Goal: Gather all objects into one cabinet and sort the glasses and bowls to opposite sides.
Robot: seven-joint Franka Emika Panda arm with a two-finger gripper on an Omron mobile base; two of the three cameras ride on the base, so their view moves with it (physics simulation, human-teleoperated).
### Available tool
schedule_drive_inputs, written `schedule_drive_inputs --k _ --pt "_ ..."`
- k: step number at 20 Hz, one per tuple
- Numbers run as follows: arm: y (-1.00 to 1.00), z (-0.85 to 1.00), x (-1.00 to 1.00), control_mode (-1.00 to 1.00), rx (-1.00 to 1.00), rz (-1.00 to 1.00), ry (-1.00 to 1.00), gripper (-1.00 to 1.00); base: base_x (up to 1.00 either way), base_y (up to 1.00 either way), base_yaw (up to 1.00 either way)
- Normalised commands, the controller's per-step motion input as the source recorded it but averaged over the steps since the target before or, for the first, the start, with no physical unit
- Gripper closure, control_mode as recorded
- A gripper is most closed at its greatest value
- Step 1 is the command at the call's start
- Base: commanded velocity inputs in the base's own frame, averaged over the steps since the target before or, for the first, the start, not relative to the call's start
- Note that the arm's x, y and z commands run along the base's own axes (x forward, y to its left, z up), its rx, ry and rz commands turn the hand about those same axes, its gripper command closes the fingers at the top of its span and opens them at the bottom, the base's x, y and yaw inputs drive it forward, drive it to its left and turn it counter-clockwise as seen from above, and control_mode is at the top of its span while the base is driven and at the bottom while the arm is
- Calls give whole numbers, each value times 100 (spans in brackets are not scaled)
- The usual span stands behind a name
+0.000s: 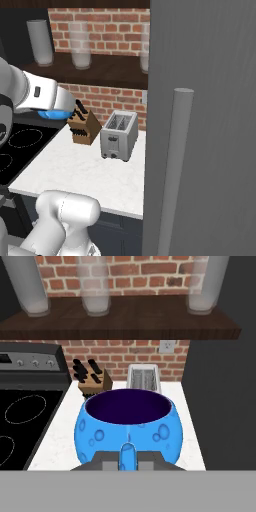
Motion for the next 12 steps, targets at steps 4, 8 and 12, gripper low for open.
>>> schedule_drive_inputs --k 4,8,12 --pt "2 -14 0 -100 0 0 0 100 0 0 0" --pt "0 0 0 100 0 0 0 100 -44 12 0" --pt "0 0 0 100 0 0 0 100 -93 29 2"
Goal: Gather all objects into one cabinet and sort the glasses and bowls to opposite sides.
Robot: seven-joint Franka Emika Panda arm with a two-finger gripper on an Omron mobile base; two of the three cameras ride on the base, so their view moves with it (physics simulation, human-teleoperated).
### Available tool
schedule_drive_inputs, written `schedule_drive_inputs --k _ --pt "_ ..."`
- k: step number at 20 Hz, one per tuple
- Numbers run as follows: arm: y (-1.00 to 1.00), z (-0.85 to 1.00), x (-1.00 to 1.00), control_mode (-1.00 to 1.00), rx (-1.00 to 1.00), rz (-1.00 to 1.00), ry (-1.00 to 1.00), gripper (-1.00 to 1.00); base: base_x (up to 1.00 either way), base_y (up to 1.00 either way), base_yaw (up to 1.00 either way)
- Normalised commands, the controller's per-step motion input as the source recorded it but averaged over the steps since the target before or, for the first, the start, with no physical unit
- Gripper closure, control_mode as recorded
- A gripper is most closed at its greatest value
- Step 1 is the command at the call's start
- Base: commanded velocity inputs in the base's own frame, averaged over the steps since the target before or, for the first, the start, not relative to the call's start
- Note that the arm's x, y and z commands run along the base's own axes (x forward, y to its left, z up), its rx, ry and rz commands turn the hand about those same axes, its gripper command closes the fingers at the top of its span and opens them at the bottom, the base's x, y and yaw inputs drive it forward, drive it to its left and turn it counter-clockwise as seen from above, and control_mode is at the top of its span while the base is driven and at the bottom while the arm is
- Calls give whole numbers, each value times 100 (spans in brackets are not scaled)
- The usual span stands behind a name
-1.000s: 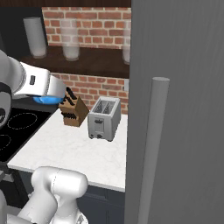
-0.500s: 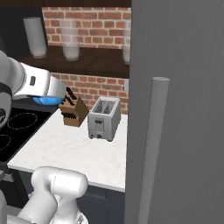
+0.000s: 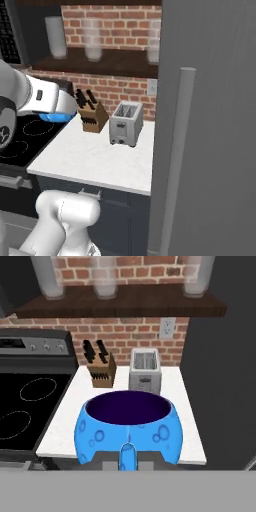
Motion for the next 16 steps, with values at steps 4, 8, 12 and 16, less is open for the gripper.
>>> schedule_drive_inputs --k 4,8,12,16 --pt "0 0 0 100 0 0 0 100 -97 58 7" --pt "0 0 0 100 0 0 0 100 -76 85 12" --pt "0 0 0 100 0 0 0 100 -59 94 23" --pt "0 0 0 100 0 0 0 100 -48 85 34"
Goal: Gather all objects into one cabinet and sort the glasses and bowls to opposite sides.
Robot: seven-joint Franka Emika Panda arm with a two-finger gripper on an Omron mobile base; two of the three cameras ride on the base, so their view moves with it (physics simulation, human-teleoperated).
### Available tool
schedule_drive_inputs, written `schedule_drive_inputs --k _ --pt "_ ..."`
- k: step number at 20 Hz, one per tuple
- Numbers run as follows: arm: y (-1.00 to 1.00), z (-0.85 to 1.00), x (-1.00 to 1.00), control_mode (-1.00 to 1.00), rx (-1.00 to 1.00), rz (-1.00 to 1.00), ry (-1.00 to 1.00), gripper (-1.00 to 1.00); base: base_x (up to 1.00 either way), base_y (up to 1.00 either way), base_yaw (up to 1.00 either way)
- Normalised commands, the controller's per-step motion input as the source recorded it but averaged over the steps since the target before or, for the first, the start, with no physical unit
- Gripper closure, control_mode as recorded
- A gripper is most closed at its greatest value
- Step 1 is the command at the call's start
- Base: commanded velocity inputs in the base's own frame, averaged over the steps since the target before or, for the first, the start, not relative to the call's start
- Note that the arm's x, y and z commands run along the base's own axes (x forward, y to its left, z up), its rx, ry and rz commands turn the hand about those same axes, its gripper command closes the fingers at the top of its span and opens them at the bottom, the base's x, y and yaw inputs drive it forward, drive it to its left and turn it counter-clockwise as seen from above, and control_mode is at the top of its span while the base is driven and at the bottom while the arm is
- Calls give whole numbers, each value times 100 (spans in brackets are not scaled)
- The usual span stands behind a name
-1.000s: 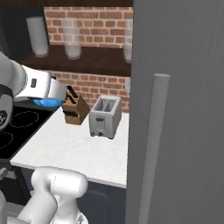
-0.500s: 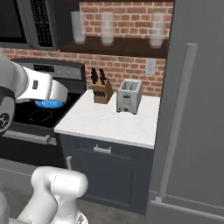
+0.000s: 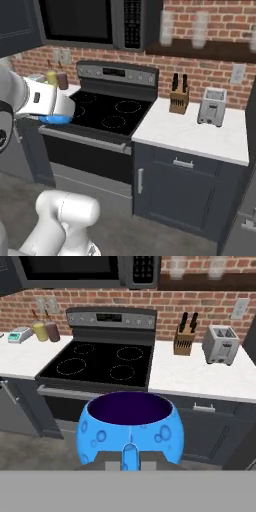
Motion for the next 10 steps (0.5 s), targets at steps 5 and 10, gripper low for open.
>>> schedule_drive_inputs --k 5,10 --pt "0 0 0 100 0 0 0 100 -34 78 43" --pt "0 0 0 100 0 0 0 100 -19 88 33"
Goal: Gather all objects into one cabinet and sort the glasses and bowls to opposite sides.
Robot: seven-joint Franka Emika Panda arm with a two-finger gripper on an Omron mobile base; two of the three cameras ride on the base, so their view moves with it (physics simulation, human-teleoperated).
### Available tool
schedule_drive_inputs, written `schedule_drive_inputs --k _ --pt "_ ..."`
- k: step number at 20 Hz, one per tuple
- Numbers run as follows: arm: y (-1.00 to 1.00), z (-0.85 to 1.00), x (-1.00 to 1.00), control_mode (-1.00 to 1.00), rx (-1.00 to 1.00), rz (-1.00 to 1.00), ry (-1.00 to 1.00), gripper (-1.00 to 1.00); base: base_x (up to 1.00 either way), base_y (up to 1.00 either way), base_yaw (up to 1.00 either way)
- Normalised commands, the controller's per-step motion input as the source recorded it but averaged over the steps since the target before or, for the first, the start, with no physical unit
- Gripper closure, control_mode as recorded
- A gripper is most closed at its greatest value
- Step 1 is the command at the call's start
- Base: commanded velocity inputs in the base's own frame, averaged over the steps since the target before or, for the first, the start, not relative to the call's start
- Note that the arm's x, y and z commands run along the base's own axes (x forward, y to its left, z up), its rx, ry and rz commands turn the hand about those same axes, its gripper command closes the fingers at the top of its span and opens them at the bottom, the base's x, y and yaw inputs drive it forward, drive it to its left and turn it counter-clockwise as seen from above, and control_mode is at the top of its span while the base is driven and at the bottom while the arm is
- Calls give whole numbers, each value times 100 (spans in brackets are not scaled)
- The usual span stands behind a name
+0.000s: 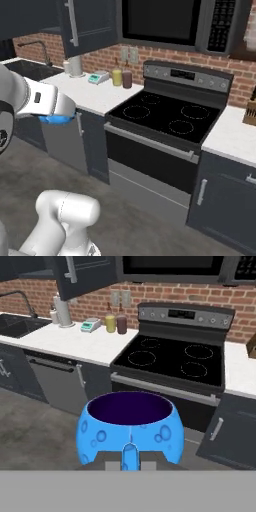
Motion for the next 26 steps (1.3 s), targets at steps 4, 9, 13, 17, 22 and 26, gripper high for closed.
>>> schedule_drive_inputs --k 4,9,13,17,22,26 --pt "0 0 0 100 0 0 0 100 0 100 1" --pt "0 0 0 100 0 0 0 100 11 100 -6" --pt "0 0 0 100 0 0 0 100 15 82 -18" --pt "0 0 0 100 0 0 0 100 13 58 -27" --pt "0 0 0 100 0 0 0 100 24 37 -31" --pt "0 0 0 100 0 0 0 100 38 44 -32"
